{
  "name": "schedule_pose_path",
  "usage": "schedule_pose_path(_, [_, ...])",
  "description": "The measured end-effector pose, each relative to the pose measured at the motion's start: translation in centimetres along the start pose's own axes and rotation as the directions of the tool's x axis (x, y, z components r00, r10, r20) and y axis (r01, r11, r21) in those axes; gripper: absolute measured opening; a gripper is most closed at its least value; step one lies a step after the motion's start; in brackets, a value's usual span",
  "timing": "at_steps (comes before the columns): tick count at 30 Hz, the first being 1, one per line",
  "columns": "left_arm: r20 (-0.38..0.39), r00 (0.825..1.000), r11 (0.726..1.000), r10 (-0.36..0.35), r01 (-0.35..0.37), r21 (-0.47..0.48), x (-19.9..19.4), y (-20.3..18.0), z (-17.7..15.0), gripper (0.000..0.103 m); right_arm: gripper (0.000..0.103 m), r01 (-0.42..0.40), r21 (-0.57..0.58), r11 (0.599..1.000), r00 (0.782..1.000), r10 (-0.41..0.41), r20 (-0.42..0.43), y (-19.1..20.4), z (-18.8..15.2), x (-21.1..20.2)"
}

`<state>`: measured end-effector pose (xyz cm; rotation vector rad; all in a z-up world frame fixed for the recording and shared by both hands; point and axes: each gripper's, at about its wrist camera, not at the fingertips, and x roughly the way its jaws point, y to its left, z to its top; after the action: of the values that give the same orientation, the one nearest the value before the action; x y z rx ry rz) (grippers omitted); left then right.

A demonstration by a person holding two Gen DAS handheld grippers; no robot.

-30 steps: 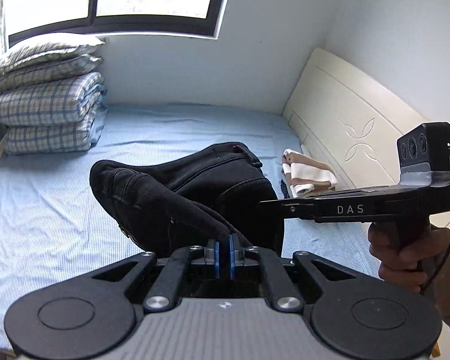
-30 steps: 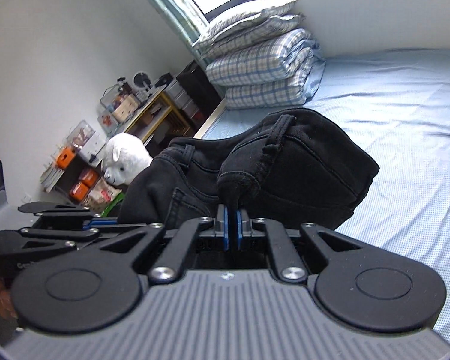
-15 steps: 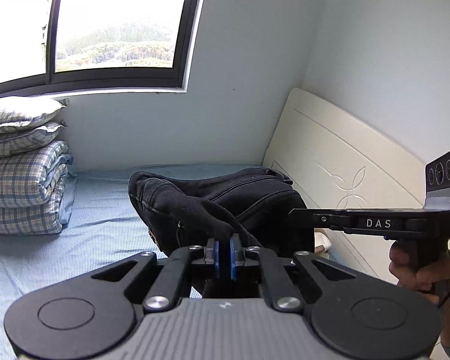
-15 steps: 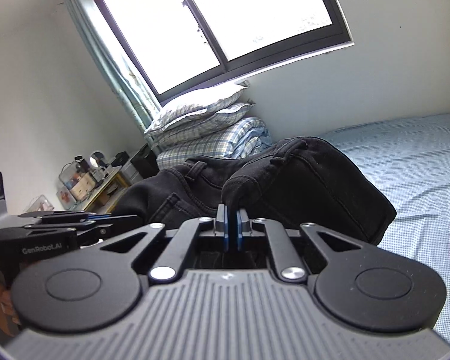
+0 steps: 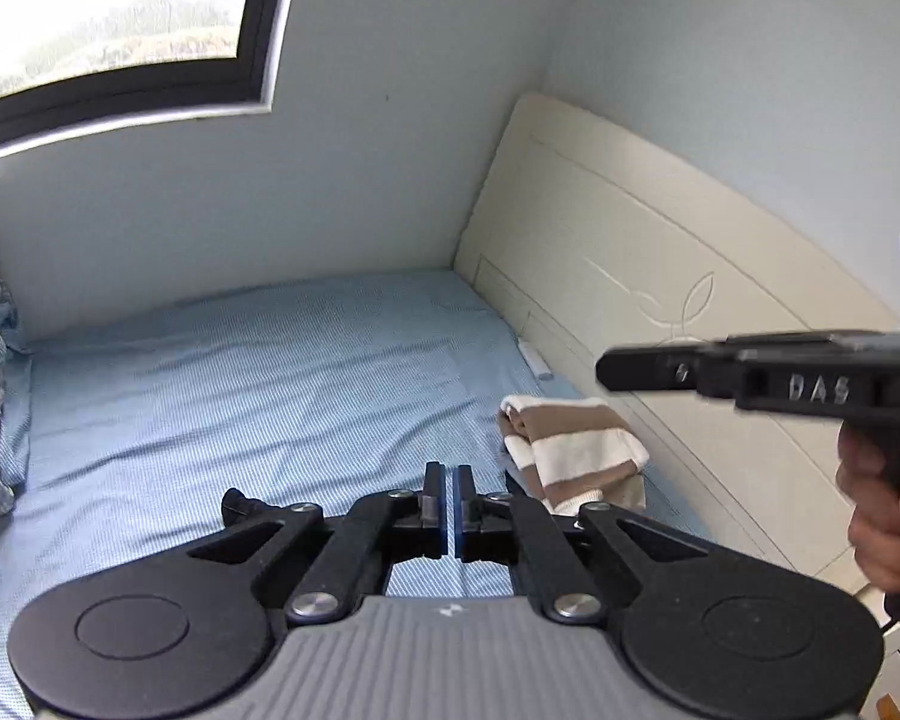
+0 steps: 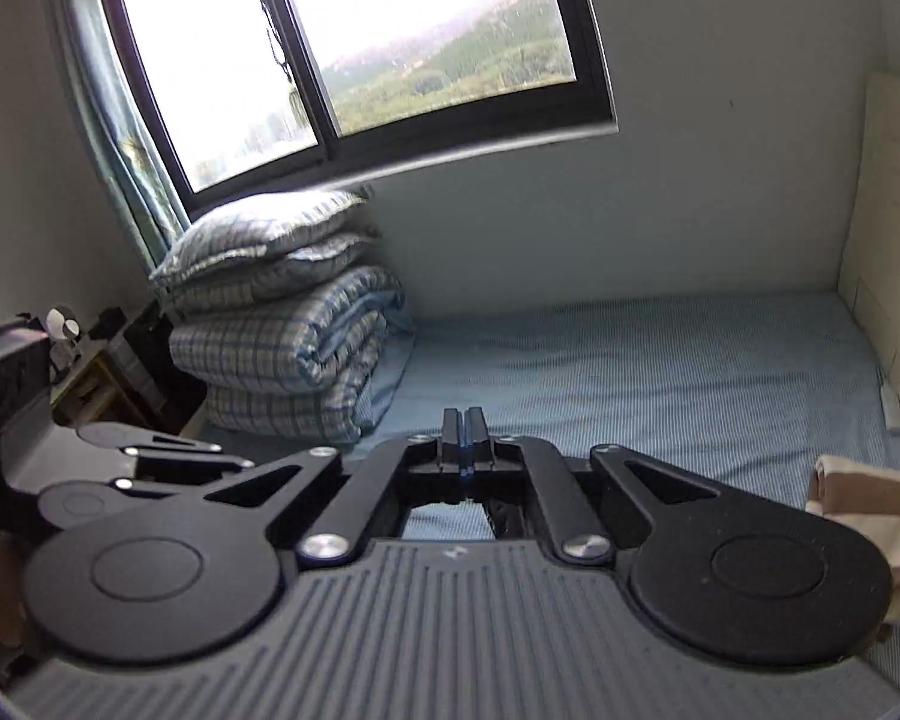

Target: Fold clothes

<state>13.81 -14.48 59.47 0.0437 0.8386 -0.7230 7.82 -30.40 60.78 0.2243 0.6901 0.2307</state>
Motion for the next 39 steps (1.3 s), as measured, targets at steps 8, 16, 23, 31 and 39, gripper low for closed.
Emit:
schedule_pose_path(8, [-0.191,0.98,0.984,0.055,-0.086,-0.155,11.7,5.9,-7.6,0.007,0.006,-0.024,0.102,0.994,0.964,0.05,-0.261,-3.0,-10.3,9.2])
schedule_pose_path(16, [-0.253,0.962,0.948,0.104,-0.172,-0.266,14.4,10.1,-10.0,0.068,0.007,-0.043,0.163,0.986,0.944,0.094,-0.315,-4.9,-10.9,12.3])
schedule_pose_path(23, [-0.237,0.958,0.95,0.16,-0.215,-0.229,12.9,9.2,-8.7,0.077,0.008,-0.024,0.116,0.993,0.946,0.06,-0.318,-4.8,-11.5,13.8])
schedule_pose_path(31, [-0.253,0.957,0.934,0.139,-0.212,-0.289,15.5,11.8,-11.8,0.086,0.062,0.007,0.052,0.999,0.951,0.009,-0.309,-4.0,-13.3,18.2])
schedule_pose_path(39, [-0.302,0.948,0.924,0.103,-0.204,-0.324,18.1,17.2,-17.7,0.087,0.062,0.124,0.09,0.988,0.916,-0.079,-0.394,-3.6,-16.5,25.5])
